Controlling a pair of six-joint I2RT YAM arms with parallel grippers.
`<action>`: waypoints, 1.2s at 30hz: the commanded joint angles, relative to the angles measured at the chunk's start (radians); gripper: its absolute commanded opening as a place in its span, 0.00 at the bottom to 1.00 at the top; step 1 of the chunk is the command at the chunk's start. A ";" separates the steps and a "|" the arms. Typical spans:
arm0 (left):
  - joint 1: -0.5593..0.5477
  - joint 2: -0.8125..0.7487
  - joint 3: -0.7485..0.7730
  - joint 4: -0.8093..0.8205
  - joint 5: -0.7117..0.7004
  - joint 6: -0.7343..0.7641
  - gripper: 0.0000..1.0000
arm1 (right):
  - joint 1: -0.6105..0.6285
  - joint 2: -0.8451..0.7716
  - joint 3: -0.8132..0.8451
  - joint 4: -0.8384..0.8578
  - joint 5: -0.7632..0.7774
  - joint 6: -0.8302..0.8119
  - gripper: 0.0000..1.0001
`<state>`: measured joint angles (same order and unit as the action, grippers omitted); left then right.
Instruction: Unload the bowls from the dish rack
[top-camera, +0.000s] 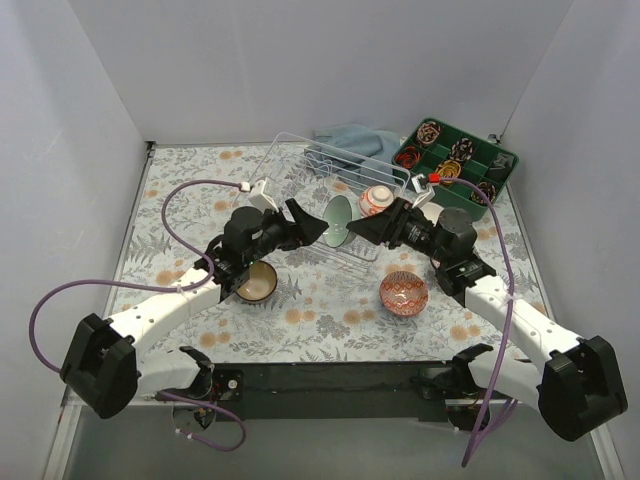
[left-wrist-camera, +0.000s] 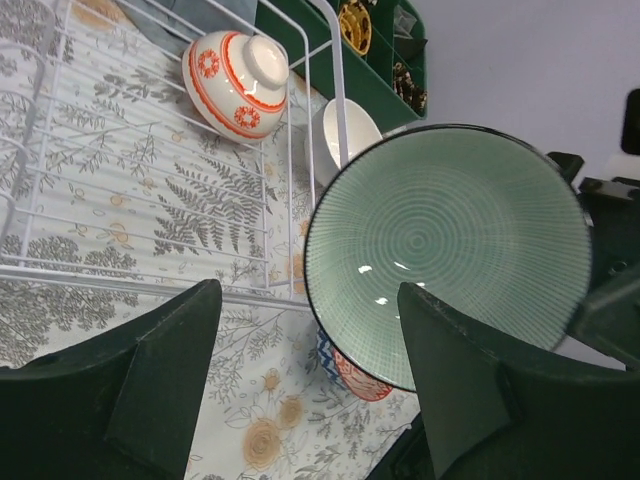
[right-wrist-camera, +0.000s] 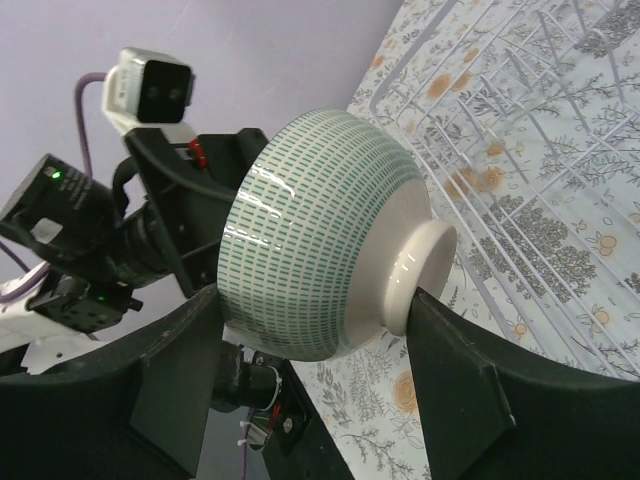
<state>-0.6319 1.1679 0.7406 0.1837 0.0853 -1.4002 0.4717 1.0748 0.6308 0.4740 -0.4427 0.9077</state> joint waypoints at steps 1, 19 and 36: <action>0.000 0.039 0.046 -0.017 0.036 -0.106 0.69 | -0.001 -0.059 -0.002 0.161 -0.047 0.033 0.20; 0.000 0.078 0.014 0.114 0.212 -0.247 0.12 | 0.001 -0.049 -0.059 0.267 -0.111 0.060 0.21; 0.000 -0.014 0.167 -0.286 -0.139 0.139 0.00 | -0.001 -0.118 -0.050 -0.035 -0.056 -0.131 0.86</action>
<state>-0.6430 1.1950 0.8326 0.0391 0.1341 -1.4208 0.4717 1.0050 0.5404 0.5575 -0.5392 0.8906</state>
